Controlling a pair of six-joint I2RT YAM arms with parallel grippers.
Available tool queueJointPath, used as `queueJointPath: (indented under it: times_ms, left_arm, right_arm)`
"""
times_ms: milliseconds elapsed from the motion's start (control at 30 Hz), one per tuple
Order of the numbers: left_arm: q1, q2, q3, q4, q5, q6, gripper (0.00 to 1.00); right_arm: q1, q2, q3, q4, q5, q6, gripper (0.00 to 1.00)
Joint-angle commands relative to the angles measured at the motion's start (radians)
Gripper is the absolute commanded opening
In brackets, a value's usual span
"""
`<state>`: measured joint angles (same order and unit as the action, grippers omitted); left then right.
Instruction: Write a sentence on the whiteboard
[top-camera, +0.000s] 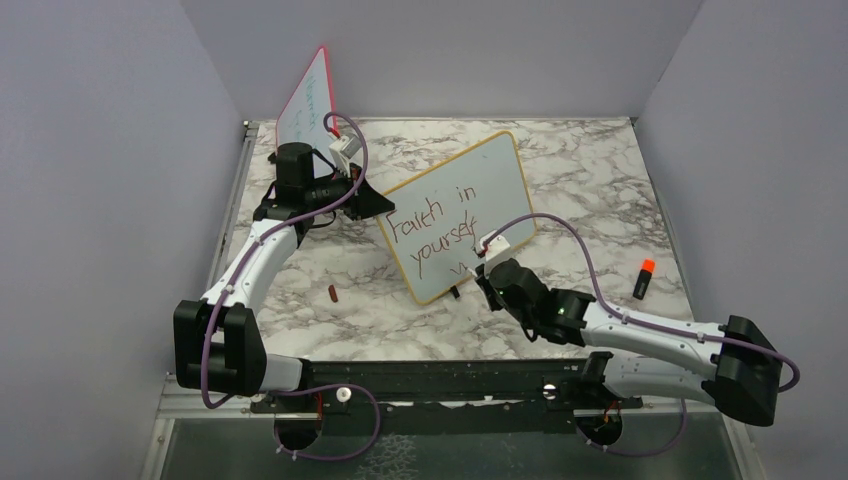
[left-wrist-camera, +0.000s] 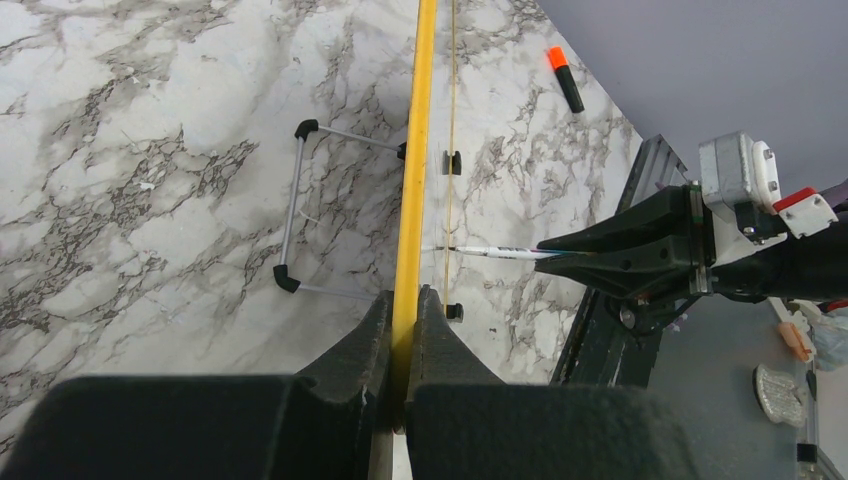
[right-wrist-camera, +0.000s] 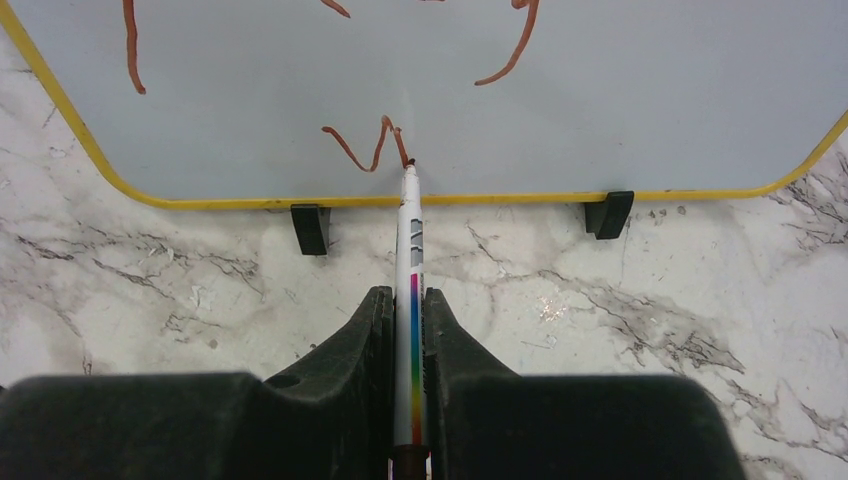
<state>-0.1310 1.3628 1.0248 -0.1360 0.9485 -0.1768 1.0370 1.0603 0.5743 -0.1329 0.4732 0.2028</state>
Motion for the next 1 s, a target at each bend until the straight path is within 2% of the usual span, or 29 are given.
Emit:
queueJointPath:
  times_ms: [0,233,967]
  left_arm:
    - [0.014,0.019,-0.028,-0.082,-0.126,0.056,0.00]
    - [0.014,0.020,-0.028,-0.082,-0.126,0.055,0.00]
    - [0.013,0.019,-0.026,-0.081,-0.122,0.056,0.00]
  right_arm:
    - [0.001,0.032,0.011,-0.004,0.018,0.011,0.01]
    - [0.001,0.059,0.014,0.023,0.028,0.002,0.01]
    - [0.000,-0.008,0.033,0.085,0.105,-0.046,0.01]
